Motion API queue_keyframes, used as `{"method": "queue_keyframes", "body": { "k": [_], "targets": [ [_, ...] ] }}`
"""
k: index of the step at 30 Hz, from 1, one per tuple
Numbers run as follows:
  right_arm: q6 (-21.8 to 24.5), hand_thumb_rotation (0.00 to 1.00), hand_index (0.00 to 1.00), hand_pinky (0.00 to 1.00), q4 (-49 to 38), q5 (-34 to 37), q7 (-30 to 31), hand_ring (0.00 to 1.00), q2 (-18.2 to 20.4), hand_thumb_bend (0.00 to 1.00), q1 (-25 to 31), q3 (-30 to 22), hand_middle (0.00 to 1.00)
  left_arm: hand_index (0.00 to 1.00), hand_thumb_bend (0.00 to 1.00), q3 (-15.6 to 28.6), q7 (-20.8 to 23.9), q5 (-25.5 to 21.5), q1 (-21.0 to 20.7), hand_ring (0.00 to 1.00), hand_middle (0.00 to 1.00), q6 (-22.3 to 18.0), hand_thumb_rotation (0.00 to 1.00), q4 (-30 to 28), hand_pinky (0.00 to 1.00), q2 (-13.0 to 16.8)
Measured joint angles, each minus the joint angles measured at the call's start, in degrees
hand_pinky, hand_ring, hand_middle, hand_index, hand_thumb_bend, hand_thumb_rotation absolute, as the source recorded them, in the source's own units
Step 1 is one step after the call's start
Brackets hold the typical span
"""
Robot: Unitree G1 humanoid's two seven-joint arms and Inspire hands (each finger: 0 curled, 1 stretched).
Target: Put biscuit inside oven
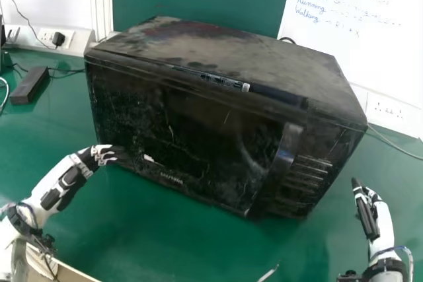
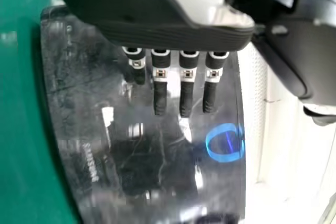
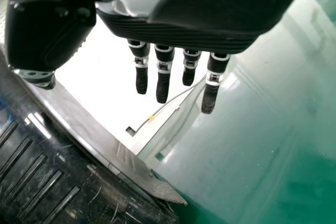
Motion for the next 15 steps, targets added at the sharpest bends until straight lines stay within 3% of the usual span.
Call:
{"method": "queue_keyframes", "body": {
  "k": [4, 9, 13, 15],
  "targets": [
    [0.07, 0.49, 0.92, 0.82, 0.11, 1.69, -0.91, 0.89, 0.94, 0.77, -0.27, -0.58, 0.92, 0.87, 0.57, -1.63, -0.29, 1.44, -3.49, 0.81, 0.85, 0.16, 0.67, 2.45, 0.75, 0.11],
    [-0.76, 0.5, 0.92, 0.82, 0.93, 2.63, -2.81, 0.89, 1.78, 0.77, -0.13, -1.07, 0.92, 0.86, 0.63, -3.56, -1.38, 3.84, -8.89, 0.82, 0.86, -0.53, 0.66, 9.67, 0.75, -0.26],
    [-1.5, 0.57, 0.89, 0.79, 1.48, 0.61, -4.74, 0.87, 1.4, 0.81, 1.15, 0.4, 0.9, 0.87, 0.64, -4.15, -1.42, 6.19, -13.81, 0.83, 0.86, -3.15, 0.67, 16.63, 0.75, -1.21],
    [-1.81, 0.55, 0.9, 0.8, 1.64, 0.05, -5.23, 0.87, 1.31, 0.79, 2.08, 1.03, 0.9, 0.86, 0.66, -4.43, -1.29, 7.65, -15.99, 0.83, 0.86, -4.63, 0.68, 20.24, 0.76, -1.48]
  ]
}}
